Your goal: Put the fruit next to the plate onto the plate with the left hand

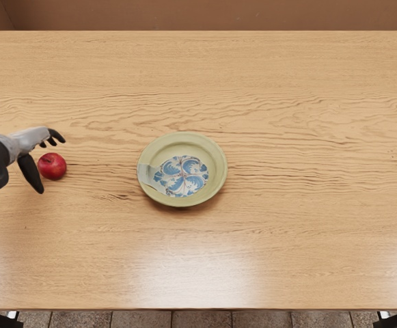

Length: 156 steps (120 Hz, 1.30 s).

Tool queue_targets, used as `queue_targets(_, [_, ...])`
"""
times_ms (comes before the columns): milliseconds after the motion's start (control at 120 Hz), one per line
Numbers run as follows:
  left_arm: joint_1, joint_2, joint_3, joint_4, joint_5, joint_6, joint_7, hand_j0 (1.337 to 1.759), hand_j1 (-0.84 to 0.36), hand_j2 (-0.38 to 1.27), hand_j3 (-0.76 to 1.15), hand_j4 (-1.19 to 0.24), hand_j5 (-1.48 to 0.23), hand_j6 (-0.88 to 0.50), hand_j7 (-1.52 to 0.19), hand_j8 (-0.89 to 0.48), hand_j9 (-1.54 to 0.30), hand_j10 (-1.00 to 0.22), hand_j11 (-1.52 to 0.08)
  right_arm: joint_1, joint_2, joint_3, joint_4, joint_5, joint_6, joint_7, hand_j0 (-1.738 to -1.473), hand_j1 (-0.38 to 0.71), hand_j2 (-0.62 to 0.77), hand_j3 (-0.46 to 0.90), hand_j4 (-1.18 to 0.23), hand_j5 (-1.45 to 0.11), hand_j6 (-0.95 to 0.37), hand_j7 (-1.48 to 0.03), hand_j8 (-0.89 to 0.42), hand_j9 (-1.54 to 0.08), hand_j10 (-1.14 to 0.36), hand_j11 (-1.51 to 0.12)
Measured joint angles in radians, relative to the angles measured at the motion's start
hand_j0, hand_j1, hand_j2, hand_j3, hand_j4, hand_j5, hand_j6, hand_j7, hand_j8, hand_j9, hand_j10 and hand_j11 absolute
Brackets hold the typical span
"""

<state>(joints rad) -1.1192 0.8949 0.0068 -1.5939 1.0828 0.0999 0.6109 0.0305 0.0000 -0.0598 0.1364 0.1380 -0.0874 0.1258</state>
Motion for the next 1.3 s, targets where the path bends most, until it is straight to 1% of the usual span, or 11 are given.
queue_targets(217, [-0.007, -0.057, 0.009, 0.045, -0.003, 0.002, 0.000, 1.658, 0.05, 0.06, 0.00, -0.26, -0.33, -0.26, -0.33, -0.26, -0.33, -0.26, -0.33, 0.000, 0.000, 0.000, 0.000, 0.000, 0.000, 0.000, -1.658, -0.31, -0.01, 0.00, -0.04, -0.05, -0.04, -0.05, -0.04, -0.05, -0.04, -0.05])
queue_targets(317, [-0.007, -0.063, 0.010, 0.069, 0.000, 0.005, 0.000, 1.658, 0.04, 0.06, 0.00, -0.27, -0.34, -0.27, -0.34, -0.27, -0.34, -0.27, -0.34, 0.001, 0.000, 0.000, 0.000, 0.000, 0.000, 0.000, -1.658, -0.31, -0.01, 0.00, -0.04, -0.05, -0.04, -0.05, -0.04, -0.05, -0.04, -0.05])
queue_targets(525, [0.004, -0.077, 0.010, 0.114, 0.009, 0.007, 0.000, 1.658, 0.01, 0.06, 0.00, -0.29, -0.37, -0.29, -0.37, -0.29, -0.37, -0.29, -0.37, 0.001, 0.000, 0.000, 0.000, 0.000, 0.000, 0.000, -1.658, -0.31, -0.01, 0.00, -0.04, -0.05, -0.04, -0.05, -0.04, -0.05, -0.04, -0.05])
queue_targets(625, [0.019, -0.119, 0.011, 0.144, 0.010, 0.007, 0.000, 1.658, -0.01, 0.06, 0.00, -0.31, -0.39, -0.31, -0.39, -0.31, -0.39, -0.30, -0.39, 0.001, 0.000, 0.000, 0.000, 0.000, 0.000, 0.000, -1.658, -0.31, -0.01, 0.00, -0.04, -0.05, -0.04, -0.05, -0.04, -0.05, -0.04, -0.05])
queue_targets(708, [0.021, -0.128, 0.011, 0.165, 0.011, 0.008, 0.000, 1.658, -0.02, 0.07, 0.00, -0.31, -0.40, -0.31, -0.40, -0.31, -0.40, -0.31, -0.40, 0.002, 0.000, 0.000, 0.000, 0.000, 0.000, 0.000, -1.658, -0.31, -0.01, 0.00, -0.04, -0.05, -0.04, -0.05, -0.04, -0.05, -0.04, -0.05])
queue_targets(1200, [0.042, -0.165, 0.012, 0.228, 0.013, 0.013, 0.000, 1.658, -0.05, 0.07, 0.00, -0.34, -0.43, -0.34, -0.43, -0.34, -0.43, -0.34, -0.43, 0.002, 0.000, 0.000, 0.000, 0.000, 0.000, 0.000, -1.658, -0.31, -0.01, 0.00, -0.04, -0.05, -0.04, -0.05, -0.04, -0.05, -0.04, -0.05])
queue_targets(1267, [0.044, -0.172, 0.012, 0.234, 0.014, 0.014, 0.000, 1.658, -0.06, 0.07, 0.00, -0.35, -0.45, -0.35, -0.45, -0.35, -0.45, -0.35, -0.45, 0.002, 0.000, 0.000, 0.000, 0.000, 0.000, 0.000, -1.658, -0.31, -0.01, 0.00, -0.04, -0.05, -0.04, -0.05, -0.04, -0.05, -0.04, -0.05])
queue_targets(1275, [0.046, -0.175, 0.012, 0.235, 0.014, 0.014, 0.000, 1.658, -0.07, 0.07, 0.00, -0.36, -0.45, -0.33, -0.48, -0.36, -0.46, -0.35, -0.46, 0.002, 0.000, 0.000, 0.000, 0.000, 0.000, 0.000, -1.658, -0.31, -0.01, 0.00, -0.04, -0.05, -0.04, -0.05, -0.04, -0.05, -0.04, -0.05])
queue_targets(1283, [0.047, -0.176, 0.012, 0.236, 0.015, 0.014, 0.001, 1.656, -0.07, 0.07, 0.00, -0.36, -0.45, -0.28, -0.56, -0.35, -0.45, -0.36, -0.46, 0.002, 0.000, 0.000, 0.000, 0.000, 0.000, 0.000, -1.658, -0.31, -0.01, 0.00, -0.04, -0.05, -0.04, -0.05, -0.04, -0.05, -0.04, -0.05])
queue_targets(1292, [0.048, -0.179, 0.012, 0.238, 0.017, 0.015, 0.003, 1.657, -0.08, 0.04, 0.09, -0.37, -0.45, -0.23, -0.65, -0.33, -0.49, -0.36, -0.46, 0.002, 0.000, 0.000, 0.000, 0.000, 0.000, 0.000, -1.658, -0.31, -0.01, 0.00, -0.04, -0.05, -0.04, -0.05, -0.04, -0.05, -0.04, -0.05])
queue_targets(1300, [0.049, -0.182, 0.012, 0.240, 0.019, 0.015, 0.003, 1.659, -0.08, 0.02, 0.16, -0.38, -0.45, -0.21, -0.66, -0.30, -0.56, -0.36, -0.47, 0.002, 0.000, 0.000, 0.000, 0.000, 0.000, 0.000, -1.658, -0.31, -0.01, 0.00, -0.04, -0.05, -0.04, -0.05, -0.04, -0.05, -0.04, -0.05])
